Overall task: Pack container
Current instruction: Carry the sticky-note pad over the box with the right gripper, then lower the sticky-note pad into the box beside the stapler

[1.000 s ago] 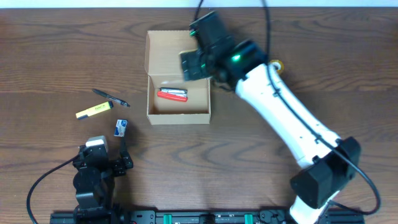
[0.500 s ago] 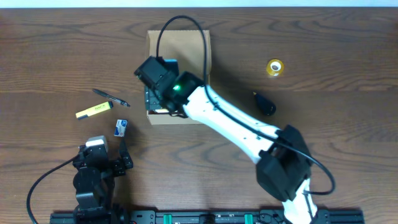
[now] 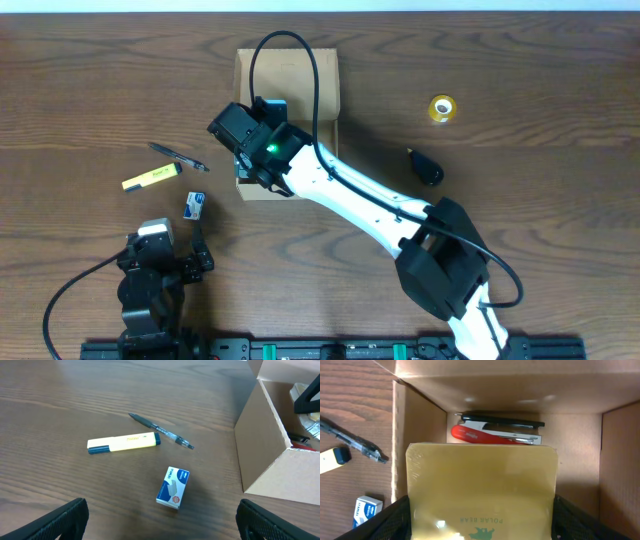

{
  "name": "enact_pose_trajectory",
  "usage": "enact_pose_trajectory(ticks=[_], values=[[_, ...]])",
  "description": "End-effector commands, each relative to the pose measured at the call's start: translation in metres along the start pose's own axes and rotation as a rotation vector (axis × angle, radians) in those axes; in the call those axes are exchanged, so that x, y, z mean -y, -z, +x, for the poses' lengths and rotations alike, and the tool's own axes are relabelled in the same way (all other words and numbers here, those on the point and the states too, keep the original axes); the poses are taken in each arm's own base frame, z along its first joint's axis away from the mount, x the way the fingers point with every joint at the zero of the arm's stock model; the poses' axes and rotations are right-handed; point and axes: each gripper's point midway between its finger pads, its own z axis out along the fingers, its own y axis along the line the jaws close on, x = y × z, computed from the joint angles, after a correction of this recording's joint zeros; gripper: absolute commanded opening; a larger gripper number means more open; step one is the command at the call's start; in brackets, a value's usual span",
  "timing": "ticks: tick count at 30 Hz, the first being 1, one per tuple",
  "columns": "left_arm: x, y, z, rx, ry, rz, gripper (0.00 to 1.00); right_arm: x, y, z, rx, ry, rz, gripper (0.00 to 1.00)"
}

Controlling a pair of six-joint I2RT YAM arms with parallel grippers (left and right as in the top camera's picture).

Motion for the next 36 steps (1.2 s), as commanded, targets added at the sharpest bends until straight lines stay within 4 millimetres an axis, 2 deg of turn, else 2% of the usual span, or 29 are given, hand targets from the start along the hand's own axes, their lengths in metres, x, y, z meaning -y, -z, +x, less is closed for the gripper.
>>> enact_pose_trajectory(ticks=[1,10,18,36], values=[[-0.002,-0.003,0.006,-0.01,-0.003,-0.012,0.95,0.005,-0.005,0.001,0.016,-0.028,0.034,0.01],[-0.002,-0.003,0.006,-0.01,-0.003,-0.011,0.95,0.011,-0.017,0.004,-0.002,-0.023,0.062,0.01],[-0.002,-0.003,0.006,-0.01,-0.003,-0.012,0.95,0.02,-0.035,0.018,-0.044,0.027,0.11,0.01],[-0.002,-0.003,0.006,-0.01,-0.003,-0.012,0.95,0.021,-0.039,0.02,-0.059,0.037,0.111,0.01]])
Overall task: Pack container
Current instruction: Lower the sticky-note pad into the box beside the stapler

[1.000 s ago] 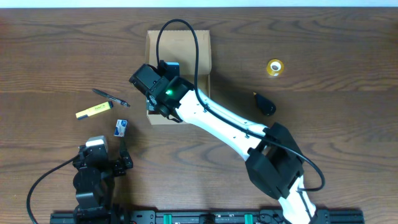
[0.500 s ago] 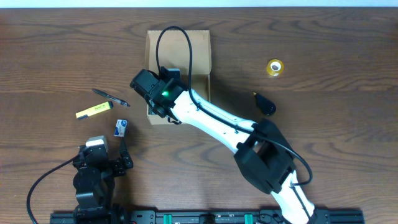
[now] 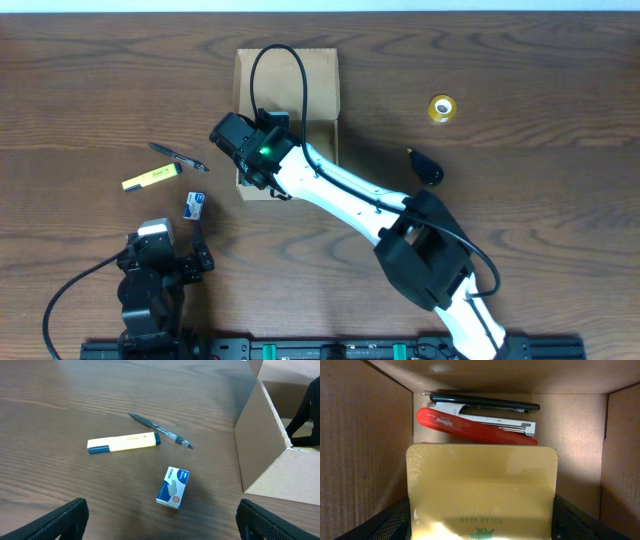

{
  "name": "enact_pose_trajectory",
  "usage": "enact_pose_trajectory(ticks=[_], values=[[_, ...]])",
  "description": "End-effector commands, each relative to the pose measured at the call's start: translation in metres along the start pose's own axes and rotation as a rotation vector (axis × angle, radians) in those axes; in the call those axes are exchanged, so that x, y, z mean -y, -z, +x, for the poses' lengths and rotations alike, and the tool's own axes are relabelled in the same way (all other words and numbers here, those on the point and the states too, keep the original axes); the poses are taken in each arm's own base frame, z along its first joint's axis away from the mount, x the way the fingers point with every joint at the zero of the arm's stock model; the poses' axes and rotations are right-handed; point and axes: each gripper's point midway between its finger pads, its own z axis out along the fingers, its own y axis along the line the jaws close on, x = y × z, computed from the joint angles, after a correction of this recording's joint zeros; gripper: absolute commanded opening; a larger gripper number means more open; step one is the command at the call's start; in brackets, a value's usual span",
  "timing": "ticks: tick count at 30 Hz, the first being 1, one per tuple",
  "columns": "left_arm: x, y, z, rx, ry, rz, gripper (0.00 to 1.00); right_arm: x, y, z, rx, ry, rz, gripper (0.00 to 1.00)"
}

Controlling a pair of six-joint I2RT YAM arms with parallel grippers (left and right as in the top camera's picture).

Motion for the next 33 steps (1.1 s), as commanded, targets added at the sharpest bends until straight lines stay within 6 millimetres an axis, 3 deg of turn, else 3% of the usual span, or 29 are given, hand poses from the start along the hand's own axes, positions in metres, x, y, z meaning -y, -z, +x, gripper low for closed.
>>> enact_pose_trajectory(ticks=[1,8,16,33], values=[[-0.002,-0.003,0.006,-0.01,-0.003,-0.012,0.95,0.005,-0.005,-0.001,0.003,0.007,0.019,0.01],[-0.002,-0.003,0.006,-0.01,-0.003,-0.012,0.95,0.004,-0.006,-0.003,0.01,0.004,0.015,0.01],[-0.002,-0.003,0.006,-0.01,-0.003,-0.012,0.95,0.004,-0.028,0.014,-0.054,0.02,0.031,0.01],[-0.002,-0.003,0.006,-0.01,-0.003,-0.012,0.95,0.005,-0.03,0.009,-0.031,0.021,0.036,0.01]])
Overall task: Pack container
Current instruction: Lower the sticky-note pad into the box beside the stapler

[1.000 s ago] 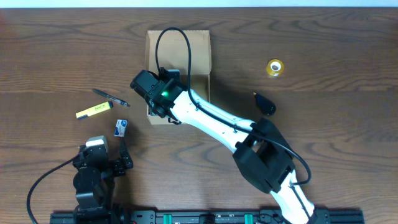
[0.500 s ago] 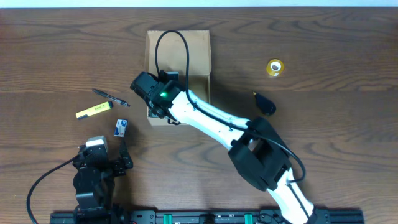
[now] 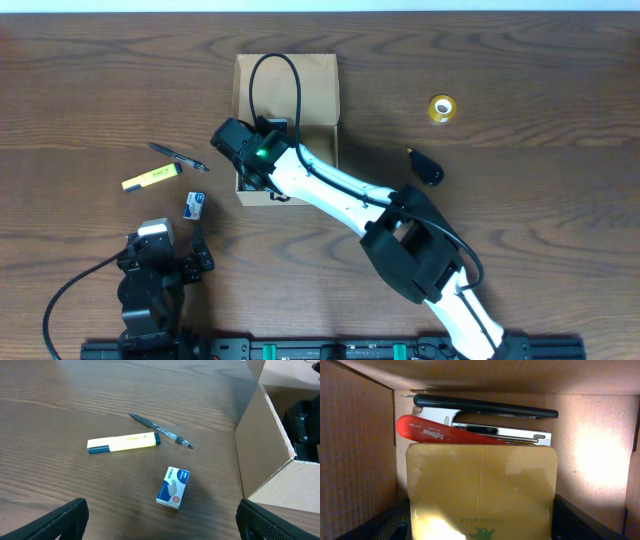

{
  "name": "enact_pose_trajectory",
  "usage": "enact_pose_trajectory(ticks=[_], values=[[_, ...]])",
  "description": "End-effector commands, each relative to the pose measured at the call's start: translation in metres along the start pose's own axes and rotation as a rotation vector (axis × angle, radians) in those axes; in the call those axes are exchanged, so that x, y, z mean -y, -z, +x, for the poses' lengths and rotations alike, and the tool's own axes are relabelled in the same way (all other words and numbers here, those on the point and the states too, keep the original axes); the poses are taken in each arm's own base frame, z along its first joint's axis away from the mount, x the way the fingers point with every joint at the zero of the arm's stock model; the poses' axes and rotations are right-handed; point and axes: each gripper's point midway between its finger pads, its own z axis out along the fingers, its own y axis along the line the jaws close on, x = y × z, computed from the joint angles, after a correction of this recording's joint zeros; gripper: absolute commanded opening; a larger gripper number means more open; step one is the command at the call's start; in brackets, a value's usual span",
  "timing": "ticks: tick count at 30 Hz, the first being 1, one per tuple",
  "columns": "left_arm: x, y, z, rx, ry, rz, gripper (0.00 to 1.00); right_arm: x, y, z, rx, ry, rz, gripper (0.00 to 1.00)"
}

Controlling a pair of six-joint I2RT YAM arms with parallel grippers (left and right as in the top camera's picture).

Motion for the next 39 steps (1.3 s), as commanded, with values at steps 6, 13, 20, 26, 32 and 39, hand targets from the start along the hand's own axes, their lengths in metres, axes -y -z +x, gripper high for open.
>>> enact_pose_trajectory(ticks=[6,13,20,26,32,39], values=[[-0.0019,-0.0026,0.0058,-0.01,-0.003,-0.012,0.95,0.0054,-0.0017,-0.0047,0.016,0.0,0.018,0.02],[-0.0019,-0.0026,0.0058,-0.01,-0.003,-0.012,0.95,0.0051,-0.0016,-0.0042,0.015,0.002,0.018,0.47],[-0.0019,-0.0026,0.0058,-0.01,-0.003,-0.011,0.95,0.0064,-0.0016,-0.003,0.011,0.004,0.023,0.73],[-0.0019,-0.0026,0.0058,-0.01,-0.003,-0.012,0.95,0.0068,-0.0016,-0.0026,0.009,0.005,0.025,0.86],[-0.0019,-0.0026,0.0058,-0.01,-0.003,-0.012,0.95,0.0082,-0.0015,-0.0013,0.004,0.006,0.031,0.92],[-0.0019,-0.0026,0.0058,-0.01,-0.003,-0.012,0.95,0.0091,-0.0015,-0.0005,0.0,0.008,0.034,0.93]])
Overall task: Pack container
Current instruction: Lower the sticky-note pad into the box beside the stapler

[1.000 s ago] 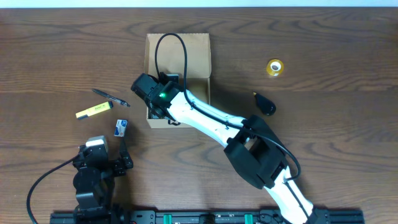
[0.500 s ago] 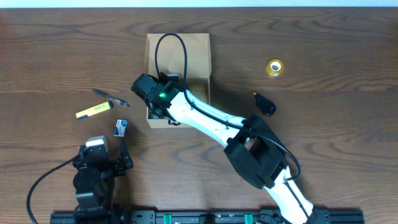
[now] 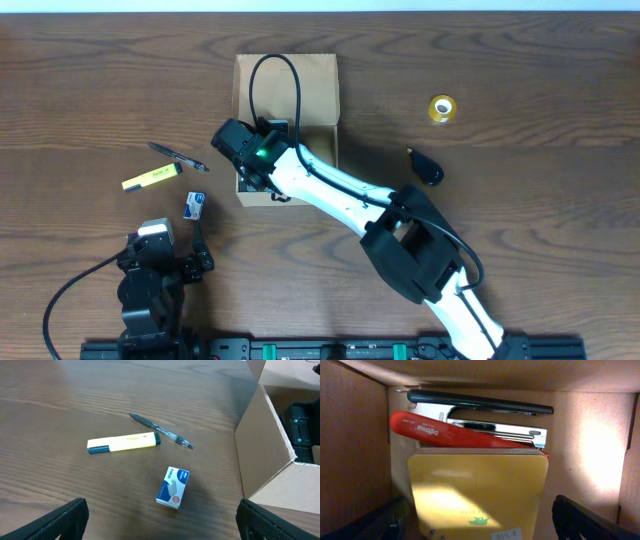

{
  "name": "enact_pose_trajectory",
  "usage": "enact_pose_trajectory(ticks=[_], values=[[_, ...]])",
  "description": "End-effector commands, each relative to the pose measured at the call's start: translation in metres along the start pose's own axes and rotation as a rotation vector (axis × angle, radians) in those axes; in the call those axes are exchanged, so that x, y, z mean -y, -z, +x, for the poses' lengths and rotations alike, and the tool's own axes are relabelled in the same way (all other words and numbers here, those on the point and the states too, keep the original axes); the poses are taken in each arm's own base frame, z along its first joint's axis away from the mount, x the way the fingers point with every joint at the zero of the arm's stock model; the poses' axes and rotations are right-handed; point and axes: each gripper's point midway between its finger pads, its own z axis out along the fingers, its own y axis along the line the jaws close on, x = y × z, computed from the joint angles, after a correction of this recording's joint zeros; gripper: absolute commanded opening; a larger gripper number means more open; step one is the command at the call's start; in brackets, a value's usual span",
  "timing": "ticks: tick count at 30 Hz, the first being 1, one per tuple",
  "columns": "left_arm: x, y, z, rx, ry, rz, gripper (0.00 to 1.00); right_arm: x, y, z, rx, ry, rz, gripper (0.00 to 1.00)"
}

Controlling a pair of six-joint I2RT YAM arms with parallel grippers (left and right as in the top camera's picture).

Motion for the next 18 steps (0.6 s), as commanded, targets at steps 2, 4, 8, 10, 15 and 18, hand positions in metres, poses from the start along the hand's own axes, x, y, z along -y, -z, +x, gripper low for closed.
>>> enact_pose_trajectory(ticks=[2,4,8,10,15,18], values=[[-0.002,-0.003,0.006,-0.01,-0.003,-0.011,0.95,0.006,-0.002,-0.003,0.01,-0.004,0.02,0.92],[-0.002,-0.003,0.006,-0.01,-0.003,-0.012,0.95,0.006,-0.002,-0.003,0.01,-0.003,0.02,0.91],[-0.002,-0.003,0.006,-0.01,-0.003,-0.011,0.95,0.005,-0.001,-0.004,0.011,0.05,0.018,0.78],[-0.002,-0.003,0.006,-0.01,-0.003,-0.012,0.95,0.005,0.0,-0.004,0.012,0.075,0.017,0.65],[-0.002,-0.003,0.006,-0.01,-0.003,-0.012,0.95,0.004,0.005,-0.007,0.022,0.092,0.008,0.61],[-0.002,-0.003,0.006,-0.01,-0.003,-0.012,0.95,0.003,0.014,-0.012,0.039,0.094,-0.005,0.68]])
